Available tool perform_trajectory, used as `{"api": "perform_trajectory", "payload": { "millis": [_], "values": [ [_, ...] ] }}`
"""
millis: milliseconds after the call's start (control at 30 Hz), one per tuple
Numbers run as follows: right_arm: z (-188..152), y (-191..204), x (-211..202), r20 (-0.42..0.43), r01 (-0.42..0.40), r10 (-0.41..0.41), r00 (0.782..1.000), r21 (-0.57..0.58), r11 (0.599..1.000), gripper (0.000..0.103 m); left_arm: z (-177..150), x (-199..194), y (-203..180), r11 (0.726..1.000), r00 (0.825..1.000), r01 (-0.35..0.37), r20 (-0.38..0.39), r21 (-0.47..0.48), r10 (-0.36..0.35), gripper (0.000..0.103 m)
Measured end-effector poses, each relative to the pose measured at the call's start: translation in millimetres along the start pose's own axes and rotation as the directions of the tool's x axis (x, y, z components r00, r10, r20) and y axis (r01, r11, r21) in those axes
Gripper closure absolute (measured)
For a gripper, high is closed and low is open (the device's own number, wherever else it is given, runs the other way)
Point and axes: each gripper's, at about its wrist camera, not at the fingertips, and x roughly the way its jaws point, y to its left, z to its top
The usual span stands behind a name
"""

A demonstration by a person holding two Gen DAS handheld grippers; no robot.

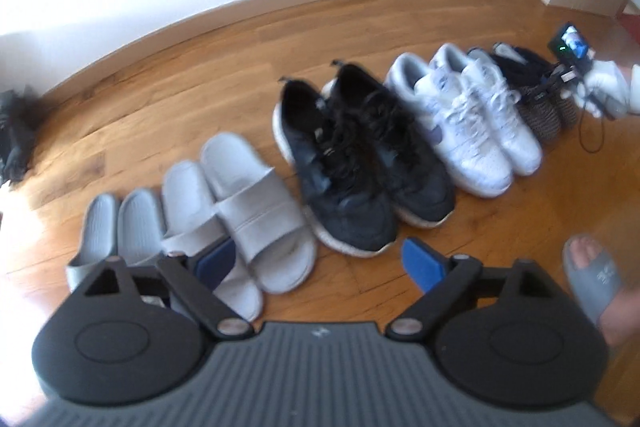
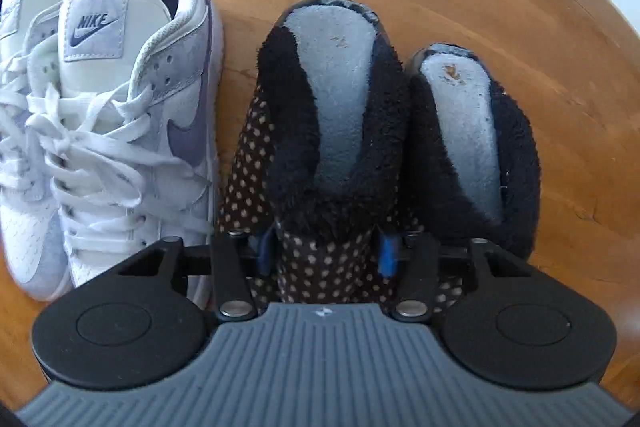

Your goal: Organize scattered shoes

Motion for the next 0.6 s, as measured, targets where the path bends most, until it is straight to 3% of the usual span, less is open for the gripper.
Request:
{"api": "perform_trajectory", "payload": {
  "millis": [67, 167, 233, 333, 367, 467, 600],
  "values": [
    [-4.4, -3.9, -11.6, -0.009, -0.045, 0.045, 0.999, 0.052, 0.998, 0.072, -1.8, 0.4, 12.3, 0.998, 1.000, -0.003, 0.001, -0.060, 0.003, 0.013],
    [-12.0, -23.3, -17.9, -0.024, -0.125, 0.129, 0.991, 0.110, 0.986, 0.062, -4.6, 3.1, 21.0, 0.992, 0.999, 0.042, 0.010, -0.115, -0.041, 0.013],
    [-13.4, -30.8, -26.7, -0.016, -0.158, 0.161, 0.987, 0.105, 0.982, 0.048, -5.6, 6.1, 19.7, 0.992, 0.998, 0.059, 0.003, -0.114, -0.059, 0.013],
    [-11.4, -38.0, -57.4, 0.064, -0.156, 0.150, 0.987, 0.087, 0.984, 0.023, -6.4, 4.6, 11.9, 0.994, 0.997, 0.073, 0.001, -0.086, -0.073, 0.013],
    [-12.1, -41.5, -66.3, 0.097, -0.134, 0.125, 0.987, 0.088, 0.987, 0.019, -6.4, 3.9, 10.5, 0.994, 0.997, 0.075, 0.003, -0.083, -0.075, 0.013],
    [-15.1, -58.7, -78.7, 0.159, -0.062, 0.043, 0.986, 0.116, 0.991, 0.017, -6.4, 1.8, 6.5, 0.994, 0.997, 0.080, 0.009, -0.076, -0.080, 0.013],
    [-22.6, -84.1, -39.2, 0.086, 0.017, -0.032, 0.996, 0.163, 0.987, 0.018, -6.5, -0.9, 1.3, 0.994, 0.996, 0.088, 0.016, -0.067, -0.087, 0.012]
  ]
}}
